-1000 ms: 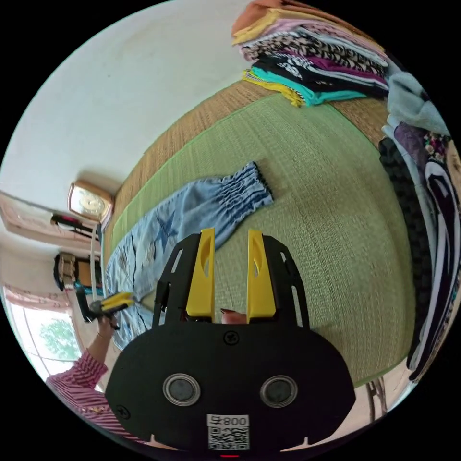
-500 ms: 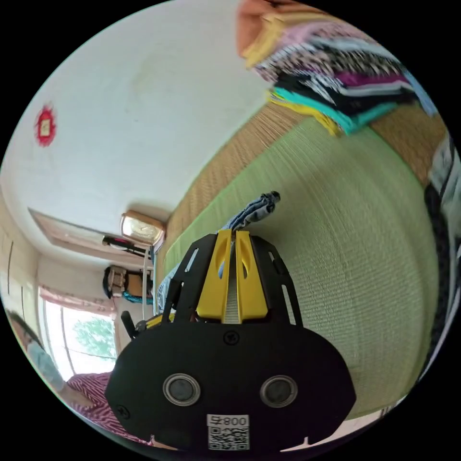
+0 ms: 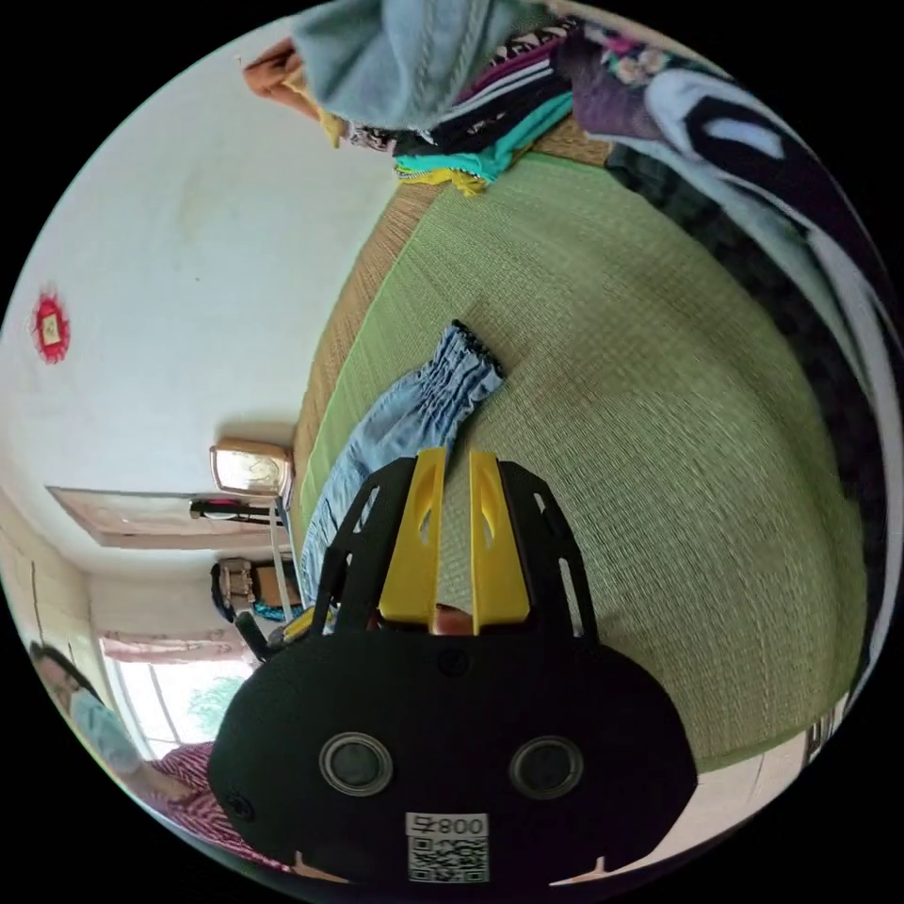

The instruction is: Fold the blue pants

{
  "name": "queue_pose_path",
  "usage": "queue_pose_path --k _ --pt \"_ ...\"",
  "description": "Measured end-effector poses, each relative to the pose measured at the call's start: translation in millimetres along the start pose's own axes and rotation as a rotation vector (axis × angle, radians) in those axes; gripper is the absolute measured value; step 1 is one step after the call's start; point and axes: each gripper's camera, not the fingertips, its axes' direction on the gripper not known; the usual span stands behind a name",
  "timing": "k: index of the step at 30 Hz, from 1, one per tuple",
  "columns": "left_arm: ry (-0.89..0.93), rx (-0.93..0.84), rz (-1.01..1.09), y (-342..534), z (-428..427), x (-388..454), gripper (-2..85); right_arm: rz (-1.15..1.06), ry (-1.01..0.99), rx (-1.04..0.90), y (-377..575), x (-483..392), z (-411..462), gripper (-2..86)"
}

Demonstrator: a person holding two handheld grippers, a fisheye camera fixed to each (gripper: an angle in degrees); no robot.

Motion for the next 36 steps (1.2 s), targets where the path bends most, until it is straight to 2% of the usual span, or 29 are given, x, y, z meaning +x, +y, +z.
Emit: queue_pose_path --k 4,8,11,19,23,26,29,31,33,36 --pt "0.011 -0.024 -0.011 26 -7 5 7.6 -0.092 0.141 0.011 92 -3 -67 8.4" --pt "0.027 -0.082 -0.090 50 3 3 7.7 -0.027 0.261 0.001 186 26 -102 8.9" --pt "0.038 -0.126 -0.119 52 18 4 7.8 0.035 0.128 -0.045 211 46 -89 9.0" --pt "-0.038 -0.175 -0.124 36 39 7 7.4 0.034 0.054 -0.109 178 24 -54 4.6" --pt "0.005 -0.123 -0.087 24 31 14 7.1 -0.094 -0.015 -0.047 150 -37 -108 3.2" --pt "0.017 -0.118 -0.066 17 39 18 7.1 -0.147 0.063 -0.032 141 -63 -139 2.8" --pt "0.049 -0.201 -0.068 17 74 16 7.1 -0.058 0.102 -0.087 134 -27 -126 2.6" --pt "-0.001 -0.186 -0.068 20 82 17 6.8 0.045 0.095 -0.153 134 9 -105 2.6" --pt "0.060 -0.222 -0.058 20 87 17 7.2 0.108 0.048 -0.117 142 25 -107 2.3" --pt "0.037 -0.184 -0.052 32 79 16 7.2 0.127 0.019 -0.027 155 16 -125 1.4"
